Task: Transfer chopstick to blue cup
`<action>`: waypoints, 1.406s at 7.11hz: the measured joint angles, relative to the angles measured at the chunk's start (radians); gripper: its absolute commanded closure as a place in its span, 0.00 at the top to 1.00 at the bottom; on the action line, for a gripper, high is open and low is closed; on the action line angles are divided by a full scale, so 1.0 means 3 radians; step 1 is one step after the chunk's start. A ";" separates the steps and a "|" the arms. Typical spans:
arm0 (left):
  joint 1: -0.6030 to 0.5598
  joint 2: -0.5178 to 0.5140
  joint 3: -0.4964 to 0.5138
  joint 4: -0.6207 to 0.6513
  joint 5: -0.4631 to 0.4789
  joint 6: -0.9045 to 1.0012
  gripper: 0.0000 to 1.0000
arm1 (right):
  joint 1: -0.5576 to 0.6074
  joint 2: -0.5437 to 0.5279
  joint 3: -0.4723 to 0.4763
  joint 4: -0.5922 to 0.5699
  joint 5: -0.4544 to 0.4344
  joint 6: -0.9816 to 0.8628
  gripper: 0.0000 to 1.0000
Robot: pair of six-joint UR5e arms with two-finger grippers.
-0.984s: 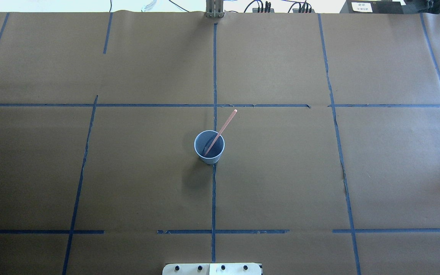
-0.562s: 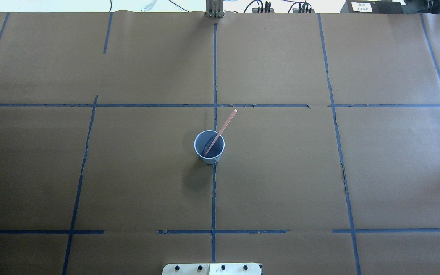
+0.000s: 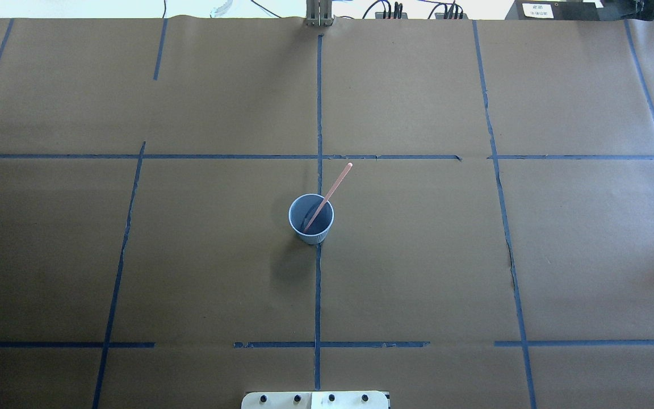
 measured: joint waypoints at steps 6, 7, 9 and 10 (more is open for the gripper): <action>0.0002 0.0092 -0.0017 -0.0017 -0.0136 -0.0024 1.00 | -0.0002 -0.0012 0.0030 0.0005 0.0011 0.0026 1.00; 0.0002 0.0100 -0.0033 -0.0017 -0.0137 -0.0026 1.00 | -0.0002 -0.0003 0.0029 0.0000 0.0009 0.0028 1.00; 0.0001 0.0104 0.0010 -0.0013 -0.0130 -0.0035 1.00 | -0.0002 0.0014 0.0013 -0.0047 -0.0008 0.0034 1.00; 0.0001 0.0095 0.0041 -0.0012 -0.0123 -0.0038 1.00 | -0.0002 0.0013 0.0010 -0.0064 -0.0011 0.0036 1.00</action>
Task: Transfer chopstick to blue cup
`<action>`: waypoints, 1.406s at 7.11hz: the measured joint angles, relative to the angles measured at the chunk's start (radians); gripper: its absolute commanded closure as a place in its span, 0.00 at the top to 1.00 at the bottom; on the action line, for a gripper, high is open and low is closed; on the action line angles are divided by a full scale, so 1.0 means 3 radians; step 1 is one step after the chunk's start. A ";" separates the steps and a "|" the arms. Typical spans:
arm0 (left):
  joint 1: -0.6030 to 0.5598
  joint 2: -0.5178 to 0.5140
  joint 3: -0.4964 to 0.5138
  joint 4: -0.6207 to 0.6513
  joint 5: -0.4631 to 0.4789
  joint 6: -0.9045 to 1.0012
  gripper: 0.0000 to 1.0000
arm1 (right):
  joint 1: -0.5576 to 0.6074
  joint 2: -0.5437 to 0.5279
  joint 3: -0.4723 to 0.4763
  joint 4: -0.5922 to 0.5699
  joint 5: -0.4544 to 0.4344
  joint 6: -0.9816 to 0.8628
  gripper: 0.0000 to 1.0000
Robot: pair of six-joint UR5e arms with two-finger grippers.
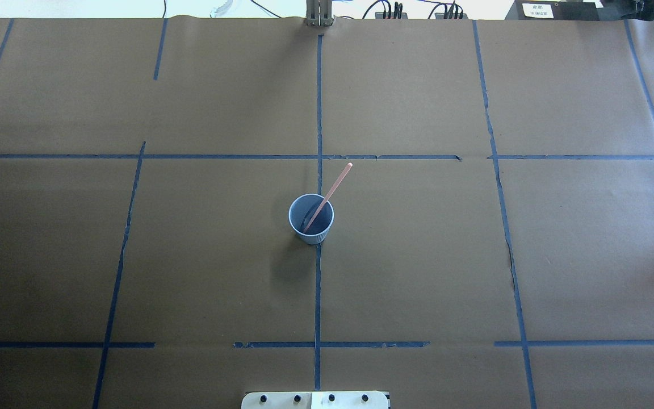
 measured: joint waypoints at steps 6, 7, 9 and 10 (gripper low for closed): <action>0.0013 -0.0088 0.0217 0.0000 -0.0013 0.0018 1.00 | 0.0000 -0.0006 -0.0007 -0.0009 0.0007 0.0012 1.00; 0.0014 -0.0106 0.0219 0.0004 -0.0012 0.0024 1.00 | -0.0002 -0.0006 -0.0010 -0.0010 0.0007 0.0015 1.00; 0.0018 -0.0125 0.0246 0.0007 -0.0008 0.0028 1.00 | -0.0009 -0.0011 -0.0035 -0.0014 0.0007 0.0020 1.00; 0.0019 -0.0126 0.0267 0.0007 -0.0004 0.0028 1.00 | -0.0015 -0.0012 -0.0045 -0.0018 0.0007 0.0022 1.00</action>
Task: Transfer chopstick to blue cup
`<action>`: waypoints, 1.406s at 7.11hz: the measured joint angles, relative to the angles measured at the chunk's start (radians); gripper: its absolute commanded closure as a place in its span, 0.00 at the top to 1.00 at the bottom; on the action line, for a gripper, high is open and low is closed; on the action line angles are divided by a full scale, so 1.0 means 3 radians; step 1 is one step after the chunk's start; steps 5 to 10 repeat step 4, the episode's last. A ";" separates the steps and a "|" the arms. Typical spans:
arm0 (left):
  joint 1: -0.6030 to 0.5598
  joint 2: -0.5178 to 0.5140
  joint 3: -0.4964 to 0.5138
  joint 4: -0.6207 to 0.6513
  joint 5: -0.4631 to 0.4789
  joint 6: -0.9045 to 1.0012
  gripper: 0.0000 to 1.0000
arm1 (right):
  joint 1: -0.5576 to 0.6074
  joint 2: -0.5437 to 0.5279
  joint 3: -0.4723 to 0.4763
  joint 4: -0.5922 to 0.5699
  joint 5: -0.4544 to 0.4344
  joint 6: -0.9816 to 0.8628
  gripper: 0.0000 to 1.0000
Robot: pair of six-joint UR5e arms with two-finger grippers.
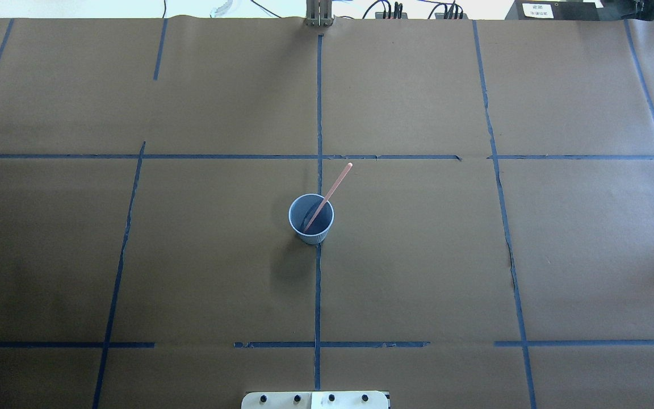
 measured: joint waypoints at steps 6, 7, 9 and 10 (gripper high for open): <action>-0.0003 0.0026 -0.0022 0.0002 0.0006 0.0000 1.00 | -0.0007 -0.0005 0.0011 -0.0204 0.0180 0.0178 1.00; -0.0003 0.0026 -0.0022 0.0002 0.0006 0.0000 1.00 | -0.0007 -0.0005 0.0011 -0.0204 0.0180 0.0178 1.00; -0.0003 0.0026 -0.0022 0.0002 0.0006 0.0000 1.00 | -0.0007 -0.0005 0.0011 -0.0204 0.0180 0.0178 1.00; -0.0003 0.0026 -0.0022 0.0002 0.0006 0.0000 1.00 | -0.0007 -0.0005 0.0011 -0.0204 0.0180 0.0178 1.00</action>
